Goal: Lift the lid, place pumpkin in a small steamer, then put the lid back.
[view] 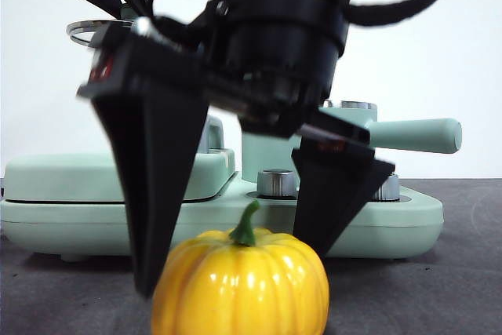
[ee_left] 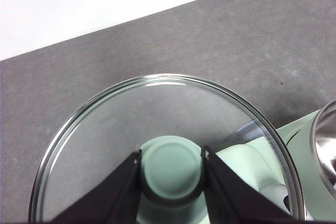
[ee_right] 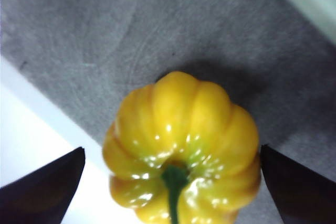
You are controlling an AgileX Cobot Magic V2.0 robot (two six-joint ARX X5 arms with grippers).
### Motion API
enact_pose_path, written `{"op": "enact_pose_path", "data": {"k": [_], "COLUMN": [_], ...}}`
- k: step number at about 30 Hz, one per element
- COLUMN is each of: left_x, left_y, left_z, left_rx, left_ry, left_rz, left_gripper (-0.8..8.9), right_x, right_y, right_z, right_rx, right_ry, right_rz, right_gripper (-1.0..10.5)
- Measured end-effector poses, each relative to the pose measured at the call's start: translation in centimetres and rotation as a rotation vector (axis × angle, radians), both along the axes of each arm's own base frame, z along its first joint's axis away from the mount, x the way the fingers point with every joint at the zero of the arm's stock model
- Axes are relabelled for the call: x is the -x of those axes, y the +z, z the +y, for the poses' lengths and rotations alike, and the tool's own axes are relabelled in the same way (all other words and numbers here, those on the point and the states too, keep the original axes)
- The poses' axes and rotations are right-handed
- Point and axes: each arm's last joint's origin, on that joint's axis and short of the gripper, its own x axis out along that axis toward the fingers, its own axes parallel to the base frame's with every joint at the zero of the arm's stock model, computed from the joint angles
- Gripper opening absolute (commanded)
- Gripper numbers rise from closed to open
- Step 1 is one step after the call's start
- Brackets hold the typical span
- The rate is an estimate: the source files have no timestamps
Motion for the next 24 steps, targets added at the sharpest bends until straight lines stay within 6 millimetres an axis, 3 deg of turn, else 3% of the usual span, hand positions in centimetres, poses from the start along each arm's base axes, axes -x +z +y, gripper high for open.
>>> {"op": "enact_pose_path", "data": {"k": [8,16,24], "left_x": [0.0,0.0,0.0], "left_y": [0.0,0.0,0.0], "left_z": [0.0,0.0,0.0], "left_rx": [0.000,0.000,0.000], "left_ry": [0.000,0.000,0.000], "left_rz": [0.000,0.000,0.000], "left_gripper": [0.80,0.80,0.80], "right_x": [0.2,0.2,0.1], "right_y": [-1.6,-1.7,-1.0], "right_z": [0.7,0.8,0.6], "right_rx": [0.050,0.063,0.101], "right_ry": [0.026,0.028,0.027], "right_rz": [-0.010,-0.032,-0.005], "right_gripper": [5.8,3.7,3.7]}}
